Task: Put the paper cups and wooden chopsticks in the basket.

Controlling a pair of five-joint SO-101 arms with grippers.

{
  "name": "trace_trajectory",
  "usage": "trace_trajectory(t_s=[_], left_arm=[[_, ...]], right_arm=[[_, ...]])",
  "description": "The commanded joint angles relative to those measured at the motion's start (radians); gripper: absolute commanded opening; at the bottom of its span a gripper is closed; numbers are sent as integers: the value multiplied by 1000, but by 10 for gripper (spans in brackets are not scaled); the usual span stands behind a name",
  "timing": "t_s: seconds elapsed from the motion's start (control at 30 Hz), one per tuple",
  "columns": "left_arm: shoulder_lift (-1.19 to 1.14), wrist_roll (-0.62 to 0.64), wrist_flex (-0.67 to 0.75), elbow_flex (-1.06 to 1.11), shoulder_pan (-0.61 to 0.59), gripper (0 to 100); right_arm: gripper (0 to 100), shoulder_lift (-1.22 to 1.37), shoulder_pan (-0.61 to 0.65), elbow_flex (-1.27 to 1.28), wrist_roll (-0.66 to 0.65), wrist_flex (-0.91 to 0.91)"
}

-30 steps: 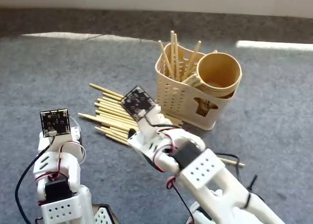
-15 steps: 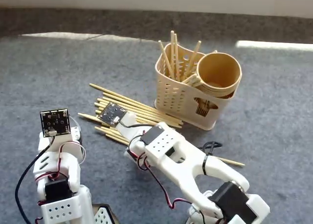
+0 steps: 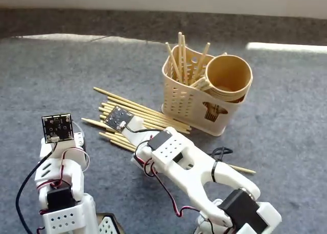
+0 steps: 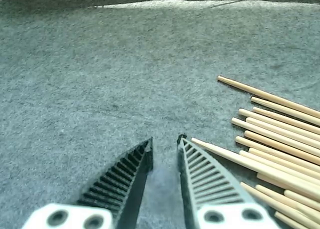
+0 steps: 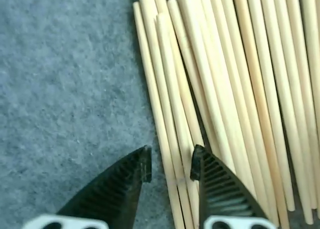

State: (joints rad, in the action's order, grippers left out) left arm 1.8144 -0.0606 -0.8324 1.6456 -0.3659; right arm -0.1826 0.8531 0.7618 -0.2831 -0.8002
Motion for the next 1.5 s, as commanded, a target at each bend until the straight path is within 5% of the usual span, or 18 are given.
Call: trace_trajectory(t_s=[0.0, 0.37, 0.73, 1.47], left_arm=[[2, -11, 18, -8, 24, 95], [2, -11, 20, -8, 24, 95], [2, -11, 20, -7, 41, 95], [2, -84, 41, 18, 62, 95]], right_arm=[[141, -4, -2, -48, -12, -4], [138, 191, -5, -120, -8, -22], [6, 189, 1, -170, -6, -102], [6, -42, -1, -104, -6, -88]])
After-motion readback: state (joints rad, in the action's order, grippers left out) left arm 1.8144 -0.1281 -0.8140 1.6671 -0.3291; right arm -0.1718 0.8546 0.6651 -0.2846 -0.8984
